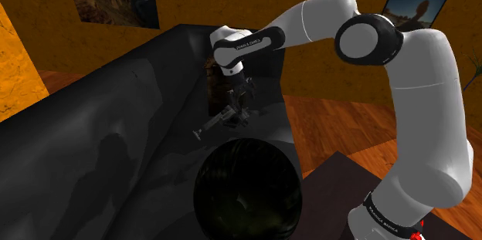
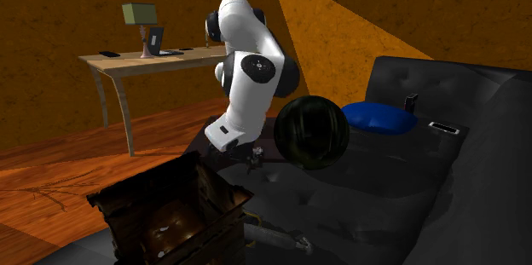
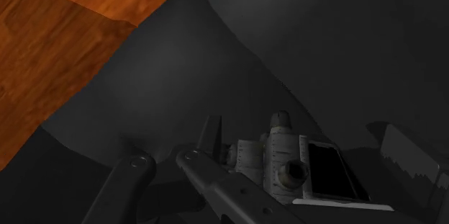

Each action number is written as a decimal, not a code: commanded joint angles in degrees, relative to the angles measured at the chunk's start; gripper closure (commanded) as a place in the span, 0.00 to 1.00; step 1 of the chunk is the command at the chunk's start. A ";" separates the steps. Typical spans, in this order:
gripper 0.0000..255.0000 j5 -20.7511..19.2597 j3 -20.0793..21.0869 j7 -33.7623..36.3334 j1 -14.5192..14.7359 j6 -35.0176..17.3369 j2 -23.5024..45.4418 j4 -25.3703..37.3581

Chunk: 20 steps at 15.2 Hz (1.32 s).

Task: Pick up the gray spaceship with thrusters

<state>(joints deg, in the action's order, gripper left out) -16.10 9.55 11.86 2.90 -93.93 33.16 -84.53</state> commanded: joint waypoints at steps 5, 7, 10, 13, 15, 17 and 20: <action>0.00 -1.87 -1.28 0.30 1.33 1.55 10.07 9.48; 0.00 -1.98 -1.33 0.55 1.31 0.51 10.78 9.11; 0.00 -2.12 -1.39 0.86 1.30 -0.80 11.75 8.74; 1.00 -2.14 -1.39 0.87 1.28 -0.87 11.81 8.71; 1.00 -2.15 -1.39 0.90 1.28 -0.98 11.81 8.61; 1.00 -2.15 -1.38 0.93 1.23 -1.15 11.67 8.29; 1.00 -2.15 -1.37 0.98 1.22 -1.29 11.53 8.00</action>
<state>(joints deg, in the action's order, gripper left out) -18.24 8.26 12.82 4.22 -95.05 44.61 -76.16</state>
